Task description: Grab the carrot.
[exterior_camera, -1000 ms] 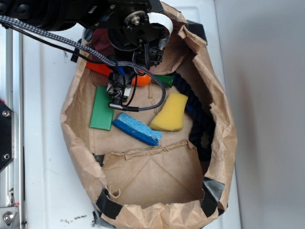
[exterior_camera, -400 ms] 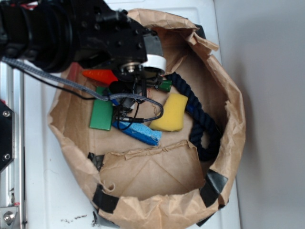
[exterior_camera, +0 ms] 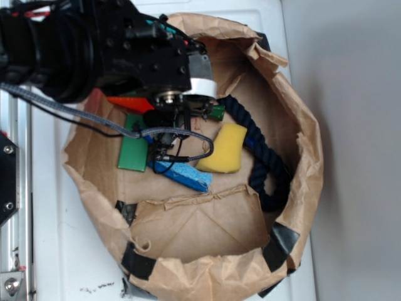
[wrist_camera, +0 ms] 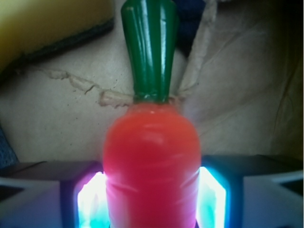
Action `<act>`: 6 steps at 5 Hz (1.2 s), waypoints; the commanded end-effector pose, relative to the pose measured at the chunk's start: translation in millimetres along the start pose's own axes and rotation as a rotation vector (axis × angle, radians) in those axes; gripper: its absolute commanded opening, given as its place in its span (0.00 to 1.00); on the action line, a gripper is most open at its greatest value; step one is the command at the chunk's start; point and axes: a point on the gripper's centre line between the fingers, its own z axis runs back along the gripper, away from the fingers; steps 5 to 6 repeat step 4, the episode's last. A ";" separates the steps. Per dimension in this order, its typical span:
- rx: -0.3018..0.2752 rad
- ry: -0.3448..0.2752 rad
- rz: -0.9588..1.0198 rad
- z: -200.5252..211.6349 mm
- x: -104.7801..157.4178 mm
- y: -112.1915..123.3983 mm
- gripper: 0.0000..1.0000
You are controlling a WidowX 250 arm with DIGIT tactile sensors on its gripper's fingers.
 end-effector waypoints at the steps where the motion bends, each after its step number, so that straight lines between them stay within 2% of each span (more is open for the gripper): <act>1: 0.006 -0.130 0.072 110.2 2.7 -47.8 0.00; 2: 0.016 -0.171 0.064 119.5 4.3 -66.1 0.00; 3: 0.013 -0.180 0.061 114.2 -0.3 -64.3 0.00; 4: 0.128 -0.173 0.045 115.4 -3.9 -64.5 0.06; 6: 0.128 -0.173 0.045 115.4 -3.9 -64.5 0.06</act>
